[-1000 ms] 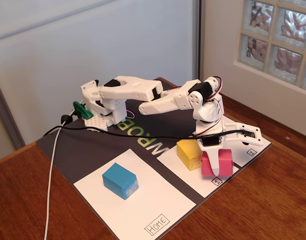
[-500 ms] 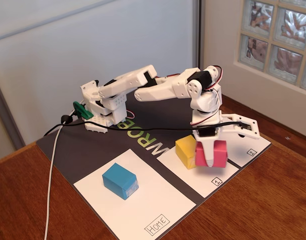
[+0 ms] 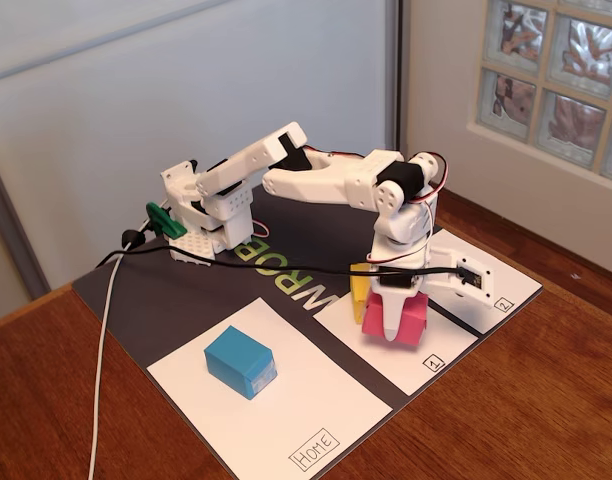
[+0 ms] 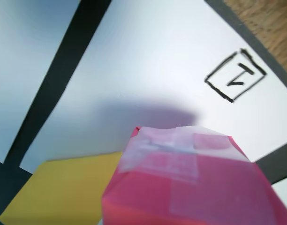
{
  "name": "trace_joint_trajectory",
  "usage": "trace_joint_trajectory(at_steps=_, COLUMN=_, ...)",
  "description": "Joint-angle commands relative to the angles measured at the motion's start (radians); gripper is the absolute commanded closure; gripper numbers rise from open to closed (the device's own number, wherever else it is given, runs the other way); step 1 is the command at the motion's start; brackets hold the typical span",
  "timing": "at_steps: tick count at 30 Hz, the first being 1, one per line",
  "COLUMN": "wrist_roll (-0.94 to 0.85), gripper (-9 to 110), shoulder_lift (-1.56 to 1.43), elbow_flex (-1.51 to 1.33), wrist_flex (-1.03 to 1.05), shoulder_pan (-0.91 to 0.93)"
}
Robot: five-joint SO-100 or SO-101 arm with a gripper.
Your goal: Move box red to zone 1
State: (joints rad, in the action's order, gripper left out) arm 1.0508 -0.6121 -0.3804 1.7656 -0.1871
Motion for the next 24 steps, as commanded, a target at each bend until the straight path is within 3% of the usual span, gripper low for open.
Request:
trace_joint_trajectory(at_steps=1, wrist_roll=0.009, gripper=97, shoulder_lift=-0.077, elbow_flex=0.0, wrist_flex=0.169, shoulder_pan=-0.031)
trace_joint_trajectory(at_steps=8, wrist_roll=-0.002, gripper=97, shoulder_lift=-0.1, elbow_flex=-0.072, wrist_flex=0.169, shoulder_pan=-0.043)
trace_joint_trajectory(at_steps=24, wrist_roll=-0.035, gripper=97, shoulder_lift=-0.476, elbow_flex=-0.515, wrist_flex=0.16, shoulder_pan=-0.002)
